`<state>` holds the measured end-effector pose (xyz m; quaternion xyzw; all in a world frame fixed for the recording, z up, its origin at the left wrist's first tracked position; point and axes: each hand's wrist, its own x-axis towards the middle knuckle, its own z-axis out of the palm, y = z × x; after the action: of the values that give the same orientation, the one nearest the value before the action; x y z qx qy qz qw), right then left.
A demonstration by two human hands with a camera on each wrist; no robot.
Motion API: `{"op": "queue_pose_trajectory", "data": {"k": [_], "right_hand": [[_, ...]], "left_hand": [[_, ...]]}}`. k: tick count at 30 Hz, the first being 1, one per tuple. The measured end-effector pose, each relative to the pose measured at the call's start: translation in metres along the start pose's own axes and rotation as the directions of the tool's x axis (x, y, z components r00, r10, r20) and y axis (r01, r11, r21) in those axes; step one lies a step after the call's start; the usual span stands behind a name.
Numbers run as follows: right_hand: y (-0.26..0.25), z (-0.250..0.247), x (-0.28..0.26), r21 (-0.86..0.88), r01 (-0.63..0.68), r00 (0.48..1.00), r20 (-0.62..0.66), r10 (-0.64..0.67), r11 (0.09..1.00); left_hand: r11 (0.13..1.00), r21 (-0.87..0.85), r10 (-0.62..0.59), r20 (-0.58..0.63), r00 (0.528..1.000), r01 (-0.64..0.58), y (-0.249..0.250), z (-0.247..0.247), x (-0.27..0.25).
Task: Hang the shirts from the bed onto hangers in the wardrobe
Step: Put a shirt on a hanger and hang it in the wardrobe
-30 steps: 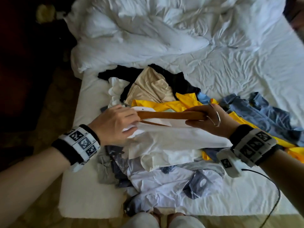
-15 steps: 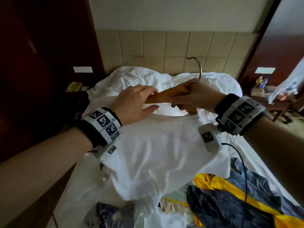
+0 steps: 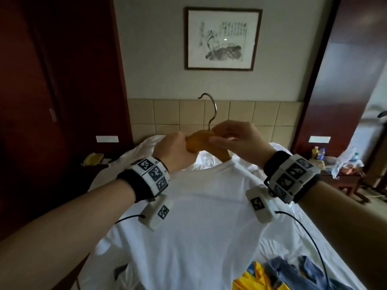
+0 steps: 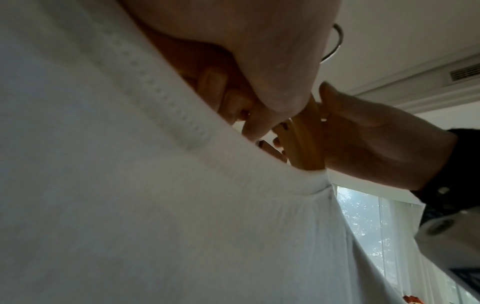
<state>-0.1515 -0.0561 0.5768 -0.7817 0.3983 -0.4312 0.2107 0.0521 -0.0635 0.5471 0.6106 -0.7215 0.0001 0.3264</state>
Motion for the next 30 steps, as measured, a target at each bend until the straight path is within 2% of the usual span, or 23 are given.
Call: {"op": "queue_pose_trajectory", "data": {"k": [3,7,11,15,16,19,22,25,30], "right_hand": [[-0.015,-0.001,0.004,0.072,0.040,0.995,-0.099,-0.033,0.997],[-0.029,0.001,0.012,0.116,0.065,0.992,-0.111,-0.052,0.991],[-0.025,0.003,0.015,0.118,0.050,0.999,-0.007,-0.050,0.992],[-0.017,-0.003,0.013,0.244,-0.062,0.993,0.111,0.036,0.968],[-0.015,-0.003,0.011,0.217,-0.060,0.991,0.134,0.031,0.974],[0.003,-0.001,0.004,-0.014,-0.019,0.977,0.214,0.021,1.000],[0.029,0.003,-0.010,-0.174,-0.037,0.940,0.327,0.094,0.984],[0.054,-0.004,-0.025,-0.375,-0.049,0.919,0.345,0.189,0.926],[0.084,-0.025,-0.051,-0.380,-0.208,0.884,0.321,0.339,0.901]], "left_hand": [[0.998,0.060,0.003,0.008,1.000,-0.003,0.004,0.001,0.001],[0.995,0.094,0.007,0.057,0.998,-0.012,0.009,0.003,0.000],[0.996,0.084,-0.016,0.057,0.998,0.011,0.006,0.001,-0.002],[0.999,0.027,-0.036,0.075,0.997,0.034,0.000,0.003,-0.004],[0.999,0.015,-0.031,0.081,0.996,0.030,-0.002,0.006,-0.004],[0.999,-0.029,-0.038,0.077,0.996,0.040,-0.004,0.008,-0.006],[0.994,-0.089,-0.061,0.082,0.995,0.068,-0.004,0.006,-0.006],[0.987,-0.132,-0.082,0.088,0.993,0.093,-0.005,0.000,-0.003],[0.974,-0.187,-0.113,0.094,0.989,0.129,-0.012,-0.010,0.000]]}}
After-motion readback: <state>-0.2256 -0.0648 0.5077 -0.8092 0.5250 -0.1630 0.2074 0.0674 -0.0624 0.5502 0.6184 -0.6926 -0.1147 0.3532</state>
